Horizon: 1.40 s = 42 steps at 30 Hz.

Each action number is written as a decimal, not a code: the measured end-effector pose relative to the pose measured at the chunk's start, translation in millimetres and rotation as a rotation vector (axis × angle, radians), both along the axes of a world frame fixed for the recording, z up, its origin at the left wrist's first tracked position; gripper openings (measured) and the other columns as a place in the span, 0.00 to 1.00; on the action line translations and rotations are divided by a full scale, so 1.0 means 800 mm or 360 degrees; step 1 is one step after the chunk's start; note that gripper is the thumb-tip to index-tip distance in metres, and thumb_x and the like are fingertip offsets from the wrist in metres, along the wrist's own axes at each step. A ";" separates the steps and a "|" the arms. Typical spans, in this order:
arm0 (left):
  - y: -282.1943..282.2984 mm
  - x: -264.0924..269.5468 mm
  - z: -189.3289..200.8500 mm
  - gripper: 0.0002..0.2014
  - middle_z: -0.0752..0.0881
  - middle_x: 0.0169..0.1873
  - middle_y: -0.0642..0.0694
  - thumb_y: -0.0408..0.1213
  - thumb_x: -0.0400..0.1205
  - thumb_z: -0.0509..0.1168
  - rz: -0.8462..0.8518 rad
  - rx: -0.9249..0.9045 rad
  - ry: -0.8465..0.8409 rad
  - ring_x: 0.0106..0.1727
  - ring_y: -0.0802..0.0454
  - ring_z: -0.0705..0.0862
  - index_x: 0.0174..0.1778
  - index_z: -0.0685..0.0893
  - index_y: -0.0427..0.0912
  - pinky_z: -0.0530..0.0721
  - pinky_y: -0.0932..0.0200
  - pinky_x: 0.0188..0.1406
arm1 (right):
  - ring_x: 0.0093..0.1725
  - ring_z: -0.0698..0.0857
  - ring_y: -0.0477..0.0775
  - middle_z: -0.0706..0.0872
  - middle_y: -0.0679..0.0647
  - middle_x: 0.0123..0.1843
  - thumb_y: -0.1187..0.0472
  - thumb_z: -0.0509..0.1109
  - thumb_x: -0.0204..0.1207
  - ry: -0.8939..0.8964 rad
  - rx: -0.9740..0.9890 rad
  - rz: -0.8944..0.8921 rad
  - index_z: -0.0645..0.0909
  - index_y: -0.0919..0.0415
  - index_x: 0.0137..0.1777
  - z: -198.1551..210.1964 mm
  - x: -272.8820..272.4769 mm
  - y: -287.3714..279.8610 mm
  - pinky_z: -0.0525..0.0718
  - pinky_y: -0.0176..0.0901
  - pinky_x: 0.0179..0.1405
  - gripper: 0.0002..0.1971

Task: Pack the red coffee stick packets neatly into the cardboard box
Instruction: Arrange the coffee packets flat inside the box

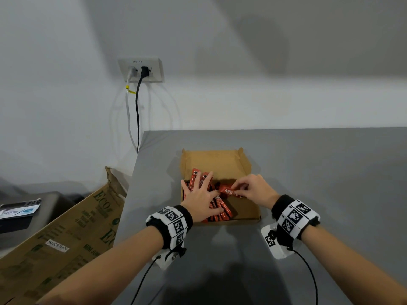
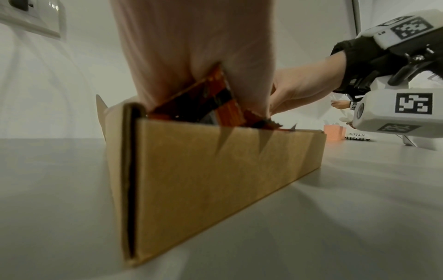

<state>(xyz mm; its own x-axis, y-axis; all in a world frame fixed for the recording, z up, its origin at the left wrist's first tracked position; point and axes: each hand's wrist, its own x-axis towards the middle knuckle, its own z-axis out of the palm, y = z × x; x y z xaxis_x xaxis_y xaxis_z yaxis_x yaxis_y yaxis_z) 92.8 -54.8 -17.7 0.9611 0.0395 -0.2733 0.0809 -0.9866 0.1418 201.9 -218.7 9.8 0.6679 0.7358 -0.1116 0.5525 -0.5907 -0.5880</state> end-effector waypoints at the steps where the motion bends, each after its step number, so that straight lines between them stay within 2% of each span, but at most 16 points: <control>1: 0.000 0.000 0.000 0.28 0.37 0.82 0.46 0.62 0.80 0.56 0.0000 0.0009 0.0001 0.81 0.34 0.33 0.74 0.70 0.55 0.40 0.17 0.67 | 0.42 0.82 0.46 0.88 0.57 0.50 0.66 0.71 0.75 -0.0039 -0.0070 0.0057 0.88 0.62 0.52 0.000 0.001 0.001 0.77 0.23 0.42 0.08; 5: 0.000 -0.001 0.001 0.27 0.38 0.82 0.45 0.61 0.80 0.57 -0.0003 -0.0001 -0.0009 0.81 0.34 0.33 0.74 0.70 0.56 0.40 0.17 0.67 | 0.49 0.85 0.53 0.88 0.57 0.51 0.69 0.66 0.77 -0.0285 -0.0393 0.0191 0.86 0.64 0.54 -0.002 0.002 0.006 0.82 0.41 0.53 0.09; 9: 0.000 -0.001 0.001 0.26 0.38 0.82 0.45 0.61 0.80 0.57 -0.0001 -0.0007 -0.0007 0.81 0.34 0.33 0.73 0.70 0.56 0.40 0.16 0.67 | 0.49 0.84 0.58 0.87 0.58 0.48 0.72 0.62 0.76 -0.0461 -0.0487 0.0172 0.84 0.64 0.48 -0.009 -0.002 0.016 0.82 0.47 0.50 0.10; 14: 0.000 -0.002 0.001 0.26 0.38 0.82 0.46 0.61 0.80 0.57 -0.0004 -0.0012 -0.0007 0.81 0.34 0.33 0.73 0.71 0.57 0.40 0.16 0.67 | 0.47 0.84 0.61 0.87 0.60 0.46 0.73 0.59 0.75 -0.0518 -0.0529 0.0161 0.82 0.64 0.45 -0.016 -0.002 0.022 0.80 0.47 0.45 0.11; 17: -0.001 -0.001 0.002 0.26 0.38 0.82 0.46 0.61 0.80 0.57 -0.0006 -0.0016 -0.0007 0.81 0.34 0.33 0.73 0.71 0.58 0.40 0.16 0.68 | 0.49 0.83 0.61 0.85 0.59 0.48 0.72 0.59 0.76 -0.0570 -0.0506 0.0160 0.80 0.64 0.46 -0.021 -0.003 0.018 0.77 0.47 0.43 0.08; 21: 0.000 -0.001 0.001 0.25 0.38 0.82 0.46 0.62 0.80 0.57 -0.0006 -0.0011 -0.0007 0.81 0.34 0.33 0.72 0.71 0.58 0.40 0.16 0.67 | 0.56 0.79 0.58 0.83 0.56 0.53 0.64 0.62 0.78 -0.0703 -0.0493 0.0193 0.78 0.61 0.51 -0.026 -0.005 0.010 0.74 0.46 0.51 0.05; 24: 0.000 -0.002 0.000 0.25 0.38 0.82 0.46 0.61 0.80 0.57 -0.0005 -0.0010 -0.0016 0.81 0.34 0.33 0.72 0.71 0.57 0.40 0.16 0.67 | 0.57 0.79 0.55 0.83 0.52 0.54 0.55 0.68 0.76 -0.0714 -0.0501 0.0195 0.76 0.58 0.54 -0.026 -0.005 0.006 0.74 0.46 0.54 0.10; 26: 0.000 -0.002 0.001 0.25 0.38 0.82 0.46 0.61 0.80 0.57 -0.0007 -0.0010 -0.0020 0.81 0.34 0.33 0.72 0.71 0.57 0.40 0.17 0.67 | 0.56 0.80 0.55 0.83 0.52 0.53 0.52 0.67 0.77 -0.0718 -0.0494 0.0205 0.77 0.57 0.53 -0.026 -0.007 0.008 0.74 0.45 0.54 0.11; 29: 0.000 -0.002 0.001 0.25 0.38 0.82 0.45 0.61 0.80 0.57 -0.0013 -0.0018 -0.0025 0.81 0.34 0.33 0.72 0.71 0.57 0.40 0.16 0.67 | 0.54 0.81 0.56 0.84 0.53 0.53 0.55 0.64 0.80 -0.0713 -0.0495 0.0213 0.78 0.59 0.52 -0.025 -0.010 0.014 0.74 0.44 0.51 0.08; 34: 0.000 -0.003 0.003 0.25 0.38 0.82 0.45 0.61 0.80 0.58 -0.0014 -0.0028 -0.0028 0.81 0.34 0.33 0.71 0.72 0.57 0.40 0.16 0.67 | 0.50 0.83 0.57 0.85 0.54 0.51 0.61 0.62 0.79 -0.0716 -0.0504 0.0161 0.77 0.60 0.51 -0.022 -0.012 0.021 0.76 0.44 0.44 0.06; 39: -0.001 -0.002 0.004 0.24 0.38 0.82 0.45 0.61 0.80 0.57 -0.0010 -0.0018 -0.0015 0.81 0.34 0.33 0.72 0.72 0.57 0.41 0.16 0.68 | 0.52 0.81 0.58 0.84 0.55 0.52 0.60 0.62 0.80 -0.0665 -0.0442 0.0151 0.77 0.61 0.52 -0.024 -0.014 0.017 0.76 0.45 0.46 0.06; 42: -0.002 -0.002 0.004 0.24 0.38 0.82 0.46 0.61 0.80 0.57 -0.0007 -0.0015 -0.0019 0.81 0.34 0.33 0.71 0.72 0.58 0.41 0.16 0.68 | 0.54 0.78 0.56 0.85 0.53 0.52 0.57 0.66 0.78 -0.0769 -0.0419 0.0169 0.78 0.59 0.50 -0.021 -0.011 0.009 0.72 0.45 0.51 0.06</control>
<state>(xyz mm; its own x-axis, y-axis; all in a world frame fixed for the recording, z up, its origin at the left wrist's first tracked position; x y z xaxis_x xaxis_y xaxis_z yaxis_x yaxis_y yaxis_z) 90.9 -56.0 -14.3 0.9645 0.0326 -0.2621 0.0747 -0.9855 0.1523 193.5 -211.5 -7.0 0.6126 0.7904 -0.0002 0.7869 -0.6100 -0.0935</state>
